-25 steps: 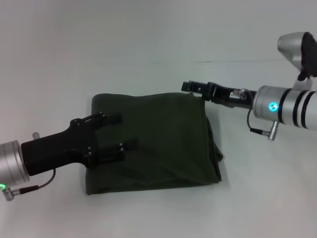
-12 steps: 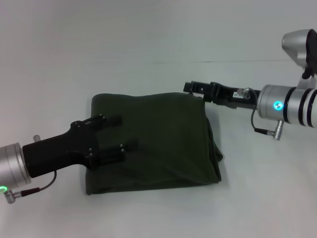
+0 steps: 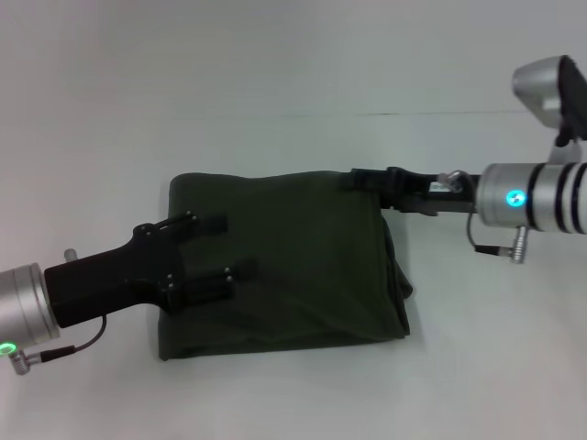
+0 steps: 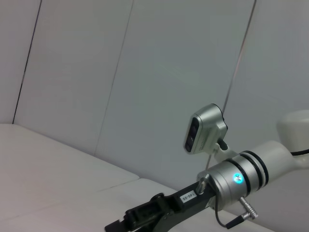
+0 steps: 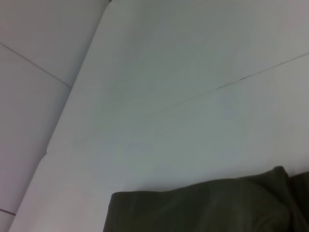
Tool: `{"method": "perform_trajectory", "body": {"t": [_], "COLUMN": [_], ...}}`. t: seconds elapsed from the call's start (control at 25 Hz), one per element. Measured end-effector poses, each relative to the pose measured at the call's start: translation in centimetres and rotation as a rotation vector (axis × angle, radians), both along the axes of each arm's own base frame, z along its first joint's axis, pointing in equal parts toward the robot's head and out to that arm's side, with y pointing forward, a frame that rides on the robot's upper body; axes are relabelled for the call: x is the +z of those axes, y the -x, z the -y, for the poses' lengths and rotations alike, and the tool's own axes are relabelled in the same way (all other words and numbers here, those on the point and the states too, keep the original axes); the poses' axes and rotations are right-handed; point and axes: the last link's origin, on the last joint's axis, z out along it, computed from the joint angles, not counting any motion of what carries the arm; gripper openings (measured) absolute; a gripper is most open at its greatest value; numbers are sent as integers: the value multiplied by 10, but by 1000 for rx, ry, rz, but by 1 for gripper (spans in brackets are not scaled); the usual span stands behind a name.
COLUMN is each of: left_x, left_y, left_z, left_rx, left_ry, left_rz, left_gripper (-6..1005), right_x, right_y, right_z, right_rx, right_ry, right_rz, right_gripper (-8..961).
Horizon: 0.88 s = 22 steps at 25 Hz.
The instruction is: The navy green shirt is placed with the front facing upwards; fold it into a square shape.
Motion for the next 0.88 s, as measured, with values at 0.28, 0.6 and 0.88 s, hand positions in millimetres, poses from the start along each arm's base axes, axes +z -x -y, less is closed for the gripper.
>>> {"method": "perform_trajectory", "body": {"t": [0.28,0.6,0.88], "left_x": [0,0,-2], "left_y": [-1,-1,0], "left_z": [-2,-3,-4], "left_rx": [-3,0,14], "left_ry": [0,-3,-9], "left_rz": [-3,-6,-10], "left_gripper": [877,876,878], "right_x": [-19,-19,-17], "right_y": [15,13,16], "right_z": [-1,-7,-14], "right_rx": [10,-15,-14], "right_ry": [1,-46,-81], "right_rz": [12,38,55], "right_gripper": [899,899,900]}}
